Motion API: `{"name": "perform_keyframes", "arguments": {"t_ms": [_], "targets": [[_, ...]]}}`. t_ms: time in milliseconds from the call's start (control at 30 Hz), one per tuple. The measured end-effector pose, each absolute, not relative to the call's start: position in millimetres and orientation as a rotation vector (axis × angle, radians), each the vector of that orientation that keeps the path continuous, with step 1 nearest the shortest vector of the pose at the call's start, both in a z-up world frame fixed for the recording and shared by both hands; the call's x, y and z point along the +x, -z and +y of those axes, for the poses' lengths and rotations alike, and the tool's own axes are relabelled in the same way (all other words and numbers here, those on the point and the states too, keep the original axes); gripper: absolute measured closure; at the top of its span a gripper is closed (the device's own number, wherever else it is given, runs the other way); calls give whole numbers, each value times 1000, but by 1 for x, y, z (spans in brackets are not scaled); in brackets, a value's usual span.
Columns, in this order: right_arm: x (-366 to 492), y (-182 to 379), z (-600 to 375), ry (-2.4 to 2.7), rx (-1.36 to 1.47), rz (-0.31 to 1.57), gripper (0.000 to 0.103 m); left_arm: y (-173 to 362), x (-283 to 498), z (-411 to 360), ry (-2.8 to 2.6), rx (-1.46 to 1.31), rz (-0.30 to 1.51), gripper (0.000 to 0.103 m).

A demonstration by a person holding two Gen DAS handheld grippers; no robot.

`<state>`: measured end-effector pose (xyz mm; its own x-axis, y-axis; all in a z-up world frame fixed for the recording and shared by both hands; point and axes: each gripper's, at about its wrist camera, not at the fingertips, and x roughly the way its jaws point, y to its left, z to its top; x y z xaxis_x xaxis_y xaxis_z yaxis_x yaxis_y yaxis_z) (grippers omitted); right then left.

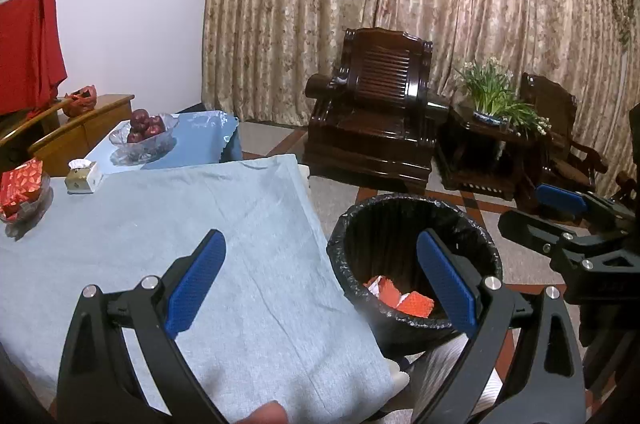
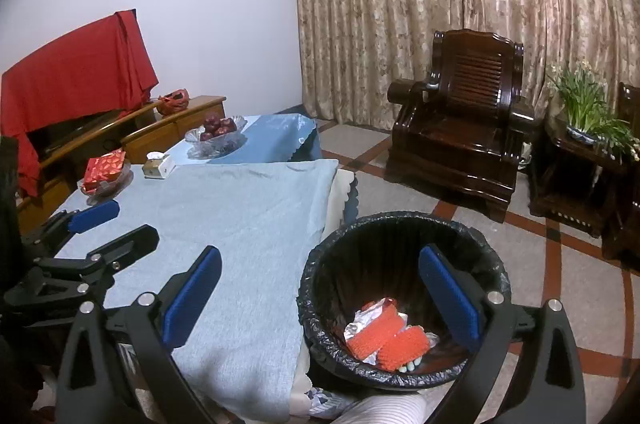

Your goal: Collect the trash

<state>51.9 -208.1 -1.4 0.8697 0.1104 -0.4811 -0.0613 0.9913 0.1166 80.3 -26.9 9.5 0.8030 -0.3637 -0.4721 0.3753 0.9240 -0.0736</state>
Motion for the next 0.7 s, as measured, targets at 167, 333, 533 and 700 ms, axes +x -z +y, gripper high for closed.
{"name": "perform_keyframes", "arguments": {"t_ms": [167, 333, 533, 700], "targets": [[48, -2, -207, -91, 93, 502, 6, -12, 77, -26, 391, 26, 490, 9], [47, -5, -208, -89, 89, 495, 6, -14, 77, -27, 390, 29, 488, 9], [48, -4, -209, -87, 87, 496, 6, -14, 77, -27, 389, 31, 488, 9], [47, -4, -209, -88, 88, 493, 6, -13, 77, -27, 390, 29, 489, 9]]}}
